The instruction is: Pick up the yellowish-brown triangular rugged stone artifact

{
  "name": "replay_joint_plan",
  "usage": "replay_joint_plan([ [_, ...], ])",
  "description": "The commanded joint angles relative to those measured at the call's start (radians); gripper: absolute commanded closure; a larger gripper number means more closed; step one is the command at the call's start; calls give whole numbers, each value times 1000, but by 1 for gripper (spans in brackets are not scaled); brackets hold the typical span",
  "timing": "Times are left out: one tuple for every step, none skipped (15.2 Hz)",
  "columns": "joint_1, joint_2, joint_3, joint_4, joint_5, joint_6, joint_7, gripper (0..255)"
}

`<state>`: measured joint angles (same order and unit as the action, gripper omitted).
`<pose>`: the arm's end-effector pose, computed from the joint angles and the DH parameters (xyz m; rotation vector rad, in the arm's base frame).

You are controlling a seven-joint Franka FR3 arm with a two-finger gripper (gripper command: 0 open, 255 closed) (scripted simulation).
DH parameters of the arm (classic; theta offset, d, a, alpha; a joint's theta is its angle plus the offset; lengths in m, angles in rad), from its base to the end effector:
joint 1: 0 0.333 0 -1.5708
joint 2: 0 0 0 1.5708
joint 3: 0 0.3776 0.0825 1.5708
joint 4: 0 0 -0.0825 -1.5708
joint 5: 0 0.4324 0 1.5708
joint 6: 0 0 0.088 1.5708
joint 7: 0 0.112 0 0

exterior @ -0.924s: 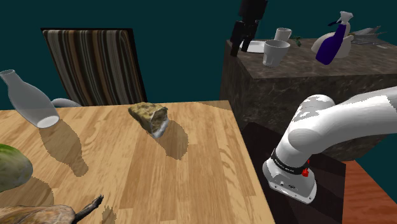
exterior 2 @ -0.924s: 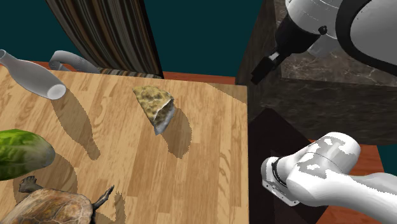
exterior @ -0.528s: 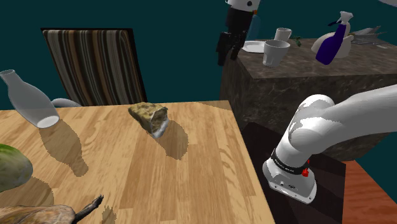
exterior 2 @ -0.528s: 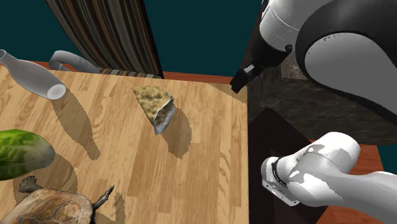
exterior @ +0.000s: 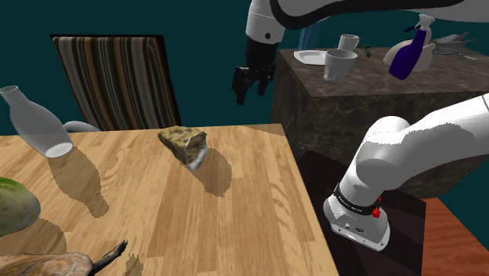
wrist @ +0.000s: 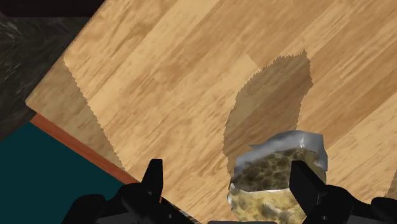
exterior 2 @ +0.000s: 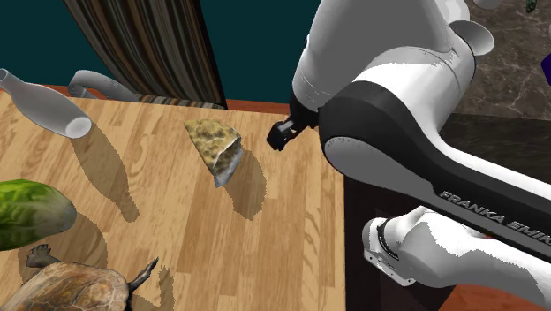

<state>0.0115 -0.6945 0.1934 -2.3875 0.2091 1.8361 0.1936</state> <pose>0.3539 0.1091 0.6010 -3.0300 0.0996 -0.1806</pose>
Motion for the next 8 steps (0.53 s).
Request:
replay_joint_plan([
  [1, 39, 42, -11, 13, 64, 46, 0],
  [2, 63, 65, -10, 17, 93, 70, 0],
  [1, 89, 87, -6, 20, 121, 95, 0],
  [0, 116, 110, -1, 22, 149, 120, 0],
  [-2, 144, 132, 5, 22, 177, 146, 0],
  [-5, 173, 155, 13, 20, 204, 173, 0],
  [-8, 204, 178, 22, 16, 231, 200, 0],
  [-12, 236, 201, 33, 9, 257, 228, 0],
])
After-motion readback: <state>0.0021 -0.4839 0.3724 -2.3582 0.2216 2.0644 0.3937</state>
